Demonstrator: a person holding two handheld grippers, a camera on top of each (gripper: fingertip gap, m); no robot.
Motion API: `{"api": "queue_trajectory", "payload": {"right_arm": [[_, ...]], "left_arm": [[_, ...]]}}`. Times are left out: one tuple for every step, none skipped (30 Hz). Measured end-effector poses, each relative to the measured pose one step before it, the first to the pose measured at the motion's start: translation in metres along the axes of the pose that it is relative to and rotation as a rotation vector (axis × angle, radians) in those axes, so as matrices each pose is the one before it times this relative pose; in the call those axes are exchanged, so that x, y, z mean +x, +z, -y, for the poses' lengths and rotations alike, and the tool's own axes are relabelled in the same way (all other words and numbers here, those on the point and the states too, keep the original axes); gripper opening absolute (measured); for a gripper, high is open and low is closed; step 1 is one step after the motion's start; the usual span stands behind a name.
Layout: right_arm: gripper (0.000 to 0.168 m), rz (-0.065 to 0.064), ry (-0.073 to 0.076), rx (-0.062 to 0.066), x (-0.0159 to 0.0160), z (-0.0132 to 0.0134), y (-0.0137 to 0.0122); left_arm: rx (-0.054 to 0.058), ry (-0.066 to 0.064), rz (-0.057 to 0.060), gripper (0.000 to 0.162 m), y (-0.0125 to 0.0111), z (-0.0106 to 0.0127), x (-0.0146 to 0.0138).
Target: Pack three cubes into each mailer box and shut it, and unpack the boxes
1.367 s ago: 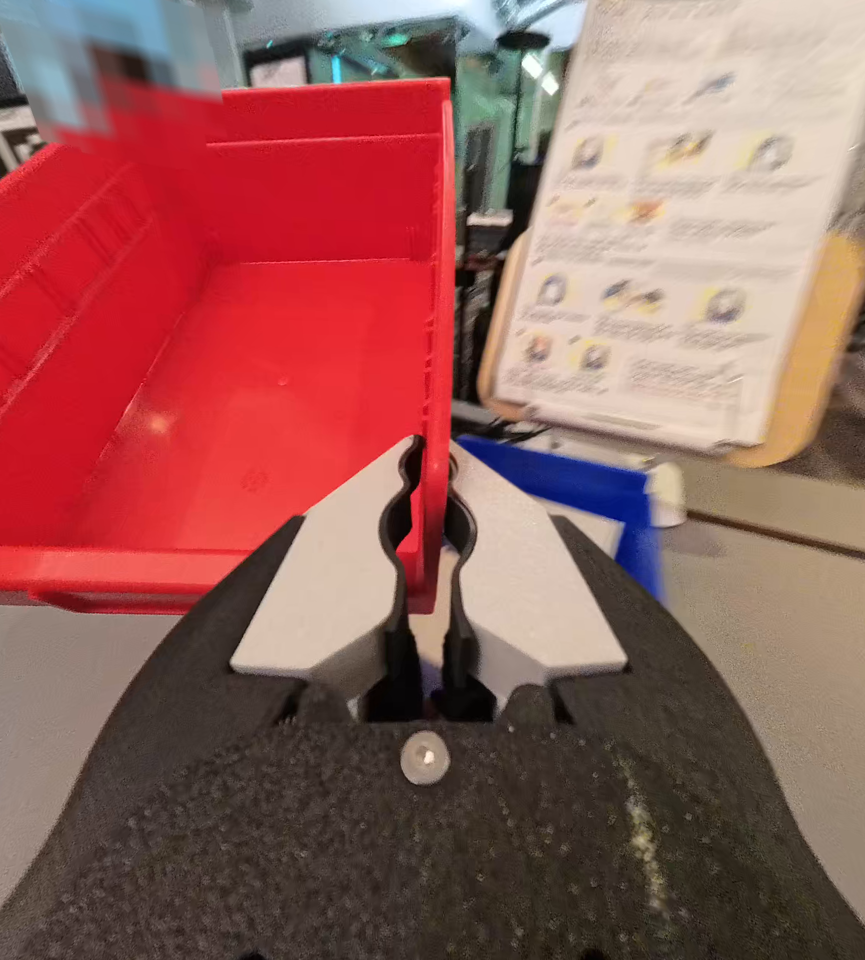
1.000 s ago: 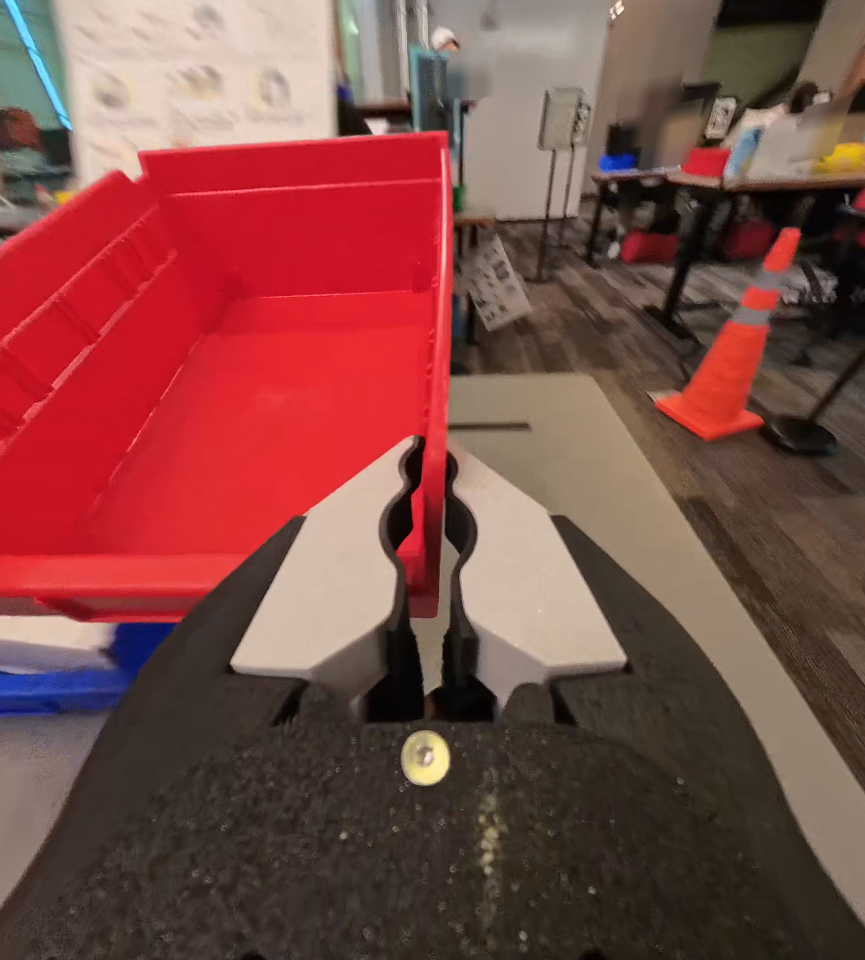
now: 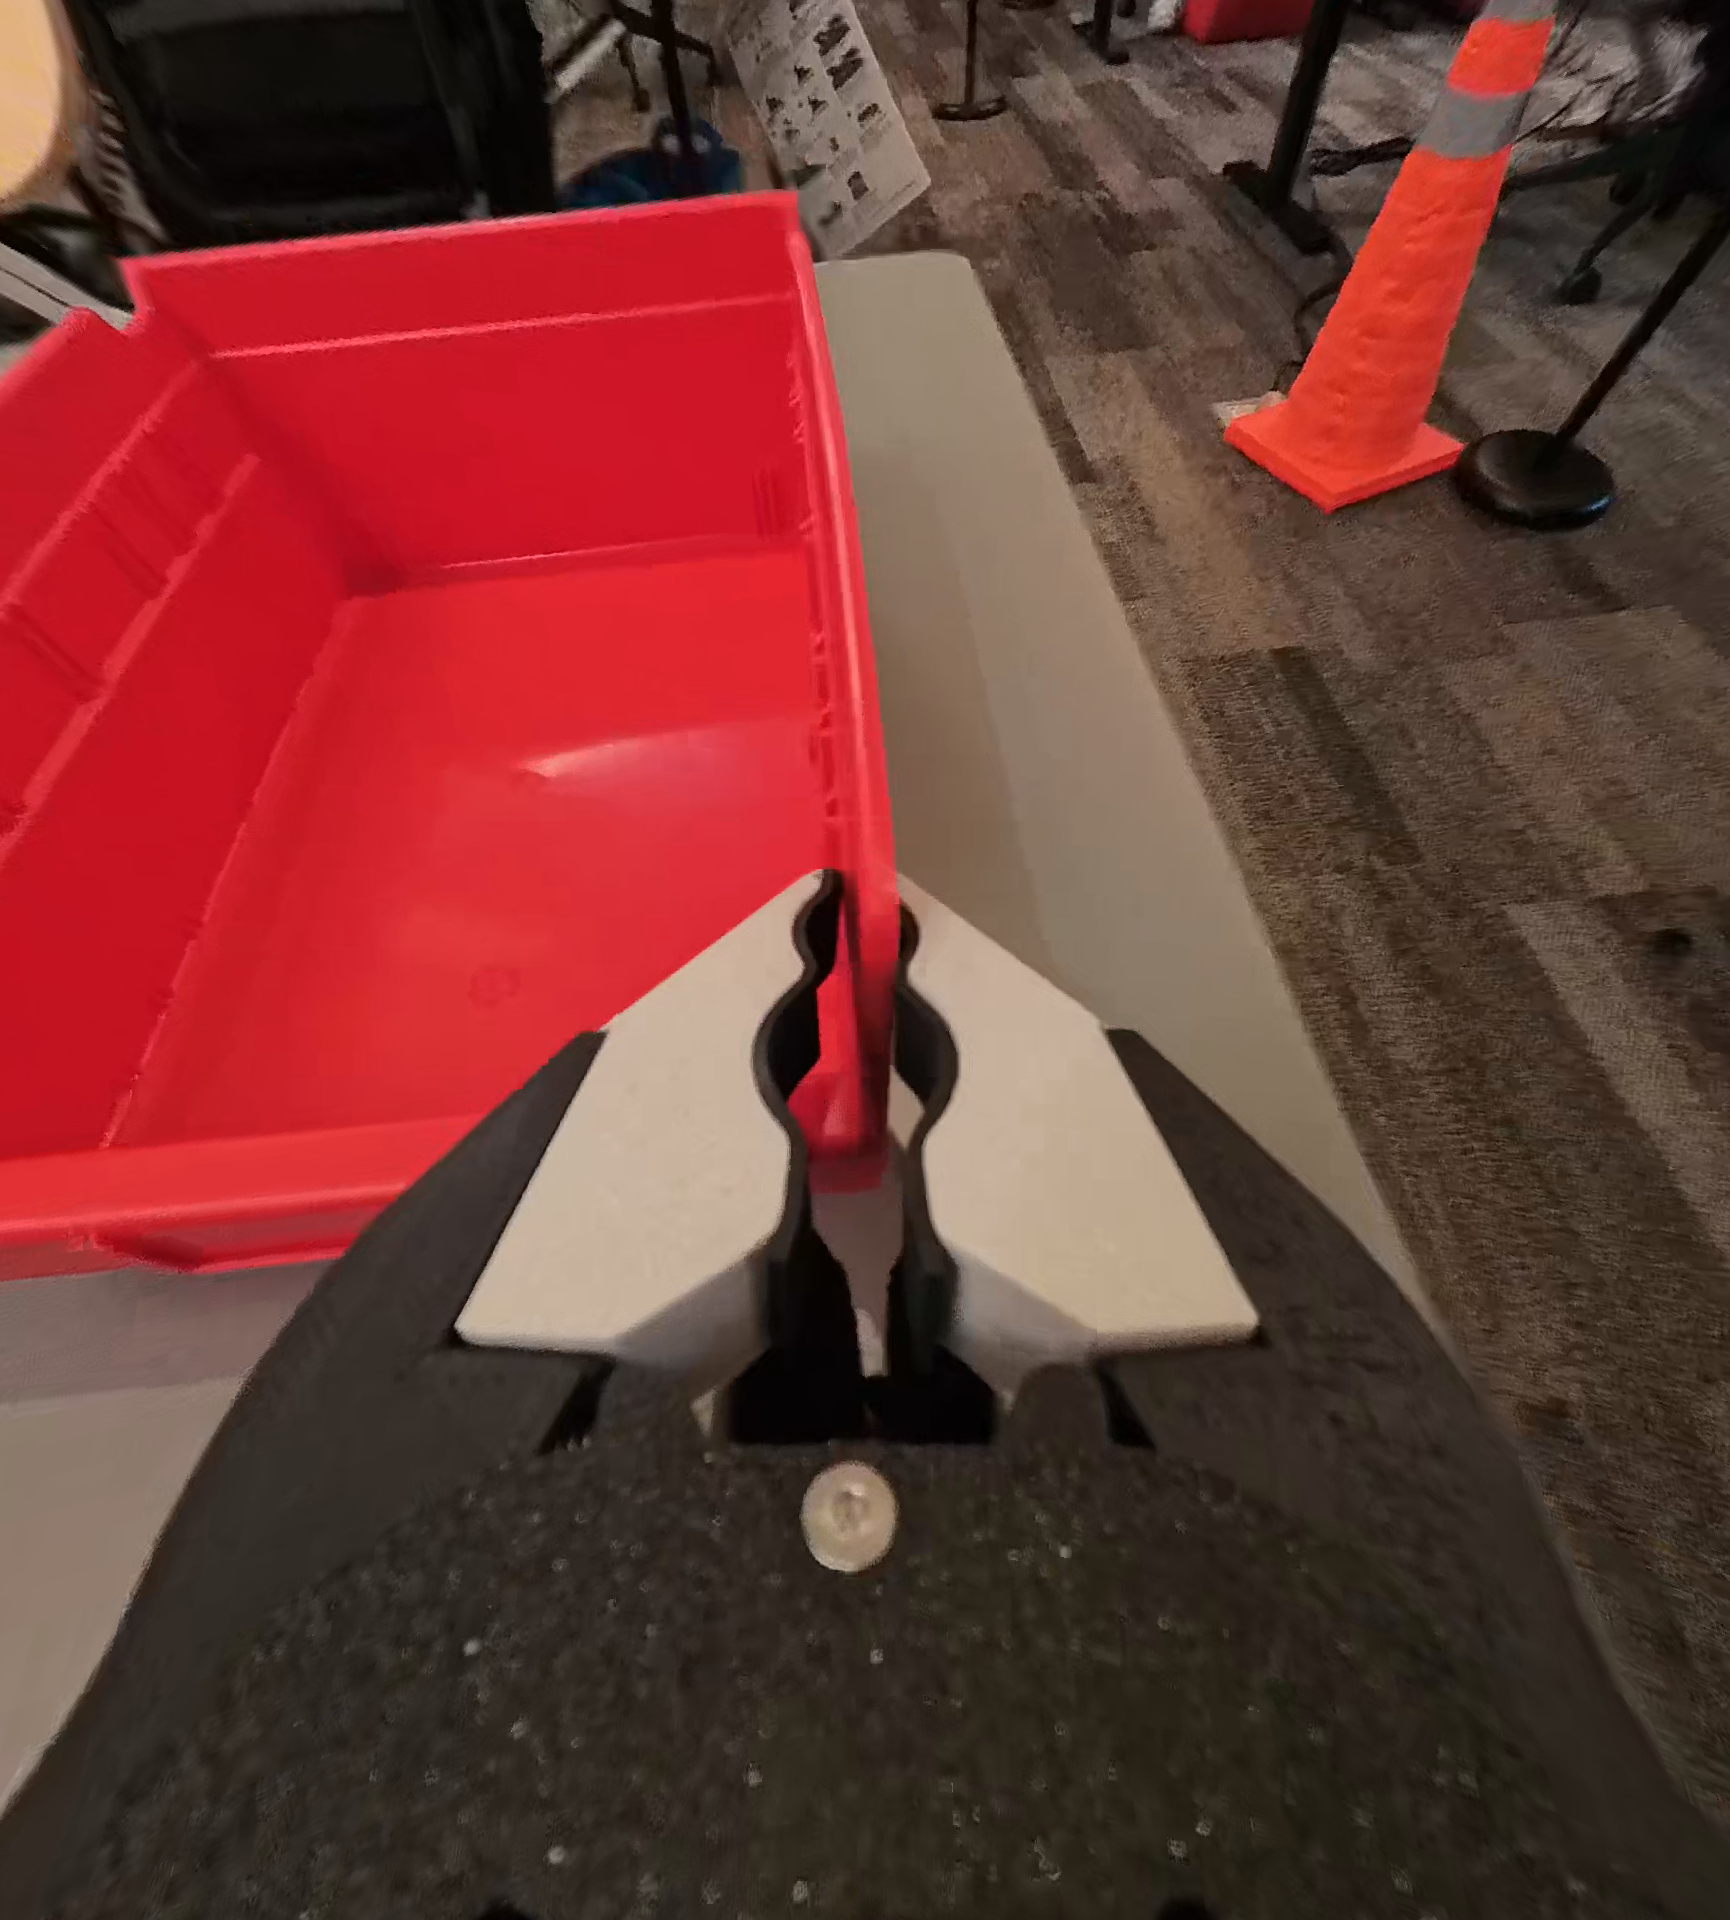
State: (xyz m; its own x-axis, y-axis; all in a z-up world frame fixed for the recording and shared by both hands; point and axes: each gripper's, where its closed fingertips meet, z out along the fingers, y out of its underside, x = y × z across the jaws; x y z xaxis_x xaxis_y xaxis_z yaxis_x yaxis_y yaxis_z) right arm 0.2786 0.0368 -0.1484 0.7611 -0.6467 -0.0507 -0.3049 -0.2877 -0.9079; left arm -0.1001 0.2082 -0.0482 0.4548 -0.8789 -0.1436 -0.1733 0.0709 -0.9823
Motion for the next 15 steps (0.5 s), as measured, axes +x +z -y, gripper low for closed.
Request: {"api": "queue_trajectory", "payload": {"right_arm": [[0.009, -0.0484, -0.0334, 0.0080, 0.00278, 0.00780, -0.00627], [0.010, -0.0615, -0.0299, 0.0280, 0.00378, 0.01239, -0.00899], [0.011, -0.0492, -0.0290, 0.0510, 0.00143, 0.01705, -0.01128], [0.013, -0.0312, -0.0200, 0.0597, -0.00250, 0.01978, -0.01281], [0.017, 0.0006, -0.0021, 0.0601, -0.00974, 0.02089, -0.01302], [0.018, 0.0359, 0.0186, 0.0618, -0.01875, 0.02036, -0.01197], [0.020, 0.0685, 0.0201, 0.0510, -0.02823, 0.01616, -0.00880], [0.021, 0.0935, 0.0167, 0.0158, -0.03668, 0.00762, -0.00477], [0.024, 0.1158, 0.0180, -0.0144, -0.04394, -0.00171, -0.00082], [0.028, 0.1285, 0.0085, -0.0323, -0.04794, -0.00947, 0.00408], [0.031, 0.0925, -0.0109, -0.0515, -0.04179, -0.01549, 0.00937], [0.031, 0.0364, -0.0147, -0.0524, -0.03091, -0.01667, 0.01255], [0.030, 0.0231, -0.0256, -0.0467, -0.02551, -0.01492, 0.01310], [0.026, -0.0103, -0.0294, -0.0433, -0.01662, -0.01096, 0.01248], [0.026, -0.0317, -0.0332, -0.0178, -0.00998, -0.00394, 0.01095]], "left_arm": [[-0.0051, -0.0162, 0.0506, 0.016, -0.01266, -0.00631, -0.02951], [-0.0262, -0.0222, 0.0401, 0.021, -0.00826, -0.01126, -0.02647], [-0.0511, -0.0288, 0.0245, 0.027, -0.00356, -0.01629, -0.02172], [-0.0587, -0.0296, 0.0140, 0.032, 0.00018, -0.01832, -0.01768], [-0.0407, -0.0140, 0.0164, 0.033, 0.00315, -0.01522, -0.01556], [-0.0316, -0.0018, 0.0118, 0.038, 0.00550, -0.01106, -0.01169], [-0.0388, -0.0014, -0.0047, 0.044, 0.00703, -0.00827, -0.00602], [-0.0278, -0.0054, 0.0006, 0.046, 0.00735, -0.00418, -0.00396], [-0.0038, -0.0091, 0.0072, 0.046, 0.00674, -0.00010, -0.00271], [0.0026, -0.0105, -0.0013, 0.046, 0.00695, 0.00138, 0.00060], [-0.0075, -0.0116, -0.0082, 0.046, 0.00759, 0.00056, 0.00331], [-0.0138, -0.0123, -0.0074, 0.047, 0.00806, -0.00007, 0.00431], [-0.0147, -0.0138, -0.0065, 0.047, 0.00754, -0.00062, 0.00454], [-0.0221, -0.0120, -0.0005, 0.047, 0.00697, -0.00299, 0.00319], [-0.0204, -0.0069, 0.0117, 0.048, 0.00599, -0.00366, 0.00036]]}}
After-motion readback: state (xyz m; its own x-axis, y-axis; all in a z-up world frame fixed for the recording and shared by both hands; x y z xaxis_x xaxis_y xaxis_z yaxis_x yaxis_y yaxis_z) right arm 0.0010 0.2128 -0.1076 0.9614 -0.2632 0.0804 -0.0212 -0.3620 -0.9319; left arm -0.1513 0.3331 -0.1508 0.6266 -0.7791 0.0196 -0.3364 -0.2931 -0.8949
